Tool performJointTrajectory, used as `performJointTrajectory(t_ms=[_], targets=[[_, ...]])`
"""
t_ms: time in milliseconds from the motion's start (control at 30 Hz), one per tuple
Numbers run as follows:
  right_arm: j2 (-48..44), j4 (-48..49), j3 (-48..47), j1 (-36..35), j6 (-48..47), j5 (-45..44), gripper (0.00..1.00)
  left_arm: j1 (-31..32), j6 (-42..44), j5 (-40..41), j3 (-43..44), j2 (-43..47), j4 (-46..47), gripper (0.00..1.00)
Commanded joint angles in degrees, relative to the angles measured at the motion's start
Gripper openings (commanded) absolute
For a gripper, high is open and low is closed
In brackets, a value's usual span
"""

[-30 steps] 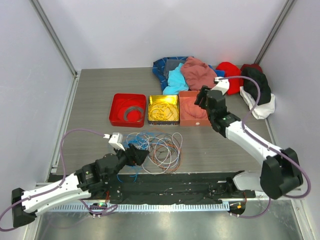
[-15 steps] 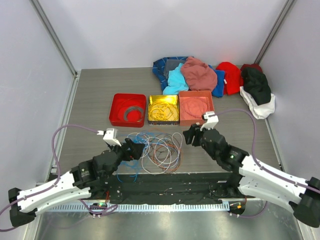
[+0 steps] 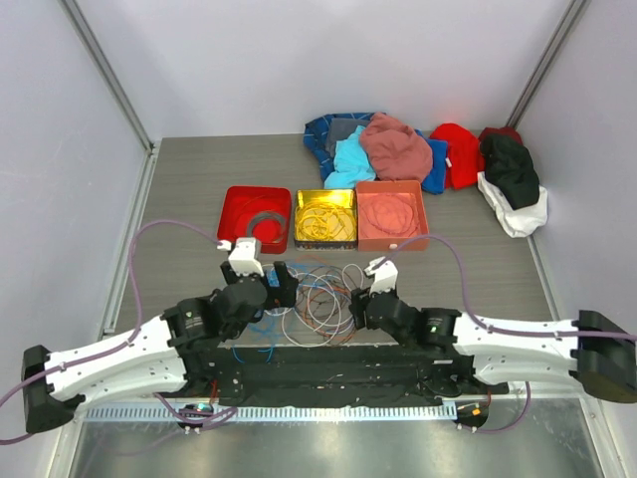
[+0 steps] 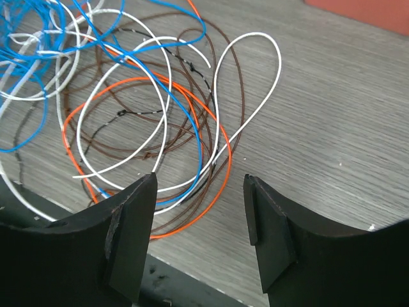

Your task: Untangle the cables

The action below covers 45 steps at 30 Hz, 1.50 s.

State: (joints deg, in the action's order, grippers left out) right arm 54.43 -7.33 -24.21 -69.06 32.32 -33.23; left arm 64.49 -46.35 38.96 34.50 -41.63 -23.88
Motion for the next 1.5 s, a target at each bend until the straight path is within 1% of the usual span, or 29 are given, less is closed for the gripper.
performJointTrajectory(t_ms=[0,33,200,367,467,533,600,667,700,833,933,1133,1200,1367,1467], targets=[[4.97,10.57,-2.42,-0.55,0.64,-1.84,0.64,0.11,-0.67,-0.81,1.89,-2.23,0.23,1.00],[7.50,12.93,-2.86,-0.47,0.64,-1.05,0.65,0.11,-0.59,-1.08,1.54,-1.97,0.50,1.00],[14.55,14.80,-7.96,-0.46,-1.72,0.62,0.66,0.11,-0.15,-1.78,-1.10,3.37,1.38,1.00],[17.37,14.63,-9.10,-0.55,-2.08,5.36,0.63,0.11,-1.02,-2.22,-4.70,9.01,0.06,1.00],[16.58,11.12,-9.19,-1.25,-0.42,3.01,0.62,0.11,-1.90,-2.40,-6.72,11.74,-0.55,1.00],[14.22,7.70,-8.67,-1.17,1.68,-1.12,0.61,0.11,-2.25,-2.75,-7.43,12.88,-0.47,1.00],[11.33,2.10,-8.31,-1.17,3.36,-6.02,0.61,0.11,-2.52,-3.01,-8.13,13.06,-0.29,1.00],[9.65,-1.00,-7.96,-1.08,5.73,-7.80,0.61,0.11,-2.52,-3.28,-8.57,12.80,0.15,1.00],[8.77,-3.63,-7.70,-1.08,6.35,-8.42,0.61,0.11,-2.52,-3.36,-8.57,12.54,0.50,1.00],[8.23,-6.99,-5.69,-1.08,10.83,-8.52,0.60,0.11,-2.43,-4.42,-9.19,10.26,2.95,1.00],[9.02,-6.56,-4.19,-1.08,12.85,-7.64,0.58,0.11,-2.52,-5.29,-9.19,8.59,4.27,1.00],[11.57,-4.36,-2.52,-1.08,13.56,-6.76,0.52,0.11,-2.78,-5.91,-9.19,7.52,4.72,1.00],[12.01,-3.66,-2.25,-0.99,13.56,-7.11,0.51,0.11,-2.96,-5.91,-9.36,7.70,4.72,1.00],[14.20,-2.60,-1.72,-1.08,13.91,-8.34,0.43,0.11,-3.31,-5.83,-9.72,7.79,4.98,1.00],[14.73,-1.20,-1.37,-0.99,14.00,-8.60,0.41,0.11,-3.40,-5.91,-9.72,7.53,5.24,1.00]])
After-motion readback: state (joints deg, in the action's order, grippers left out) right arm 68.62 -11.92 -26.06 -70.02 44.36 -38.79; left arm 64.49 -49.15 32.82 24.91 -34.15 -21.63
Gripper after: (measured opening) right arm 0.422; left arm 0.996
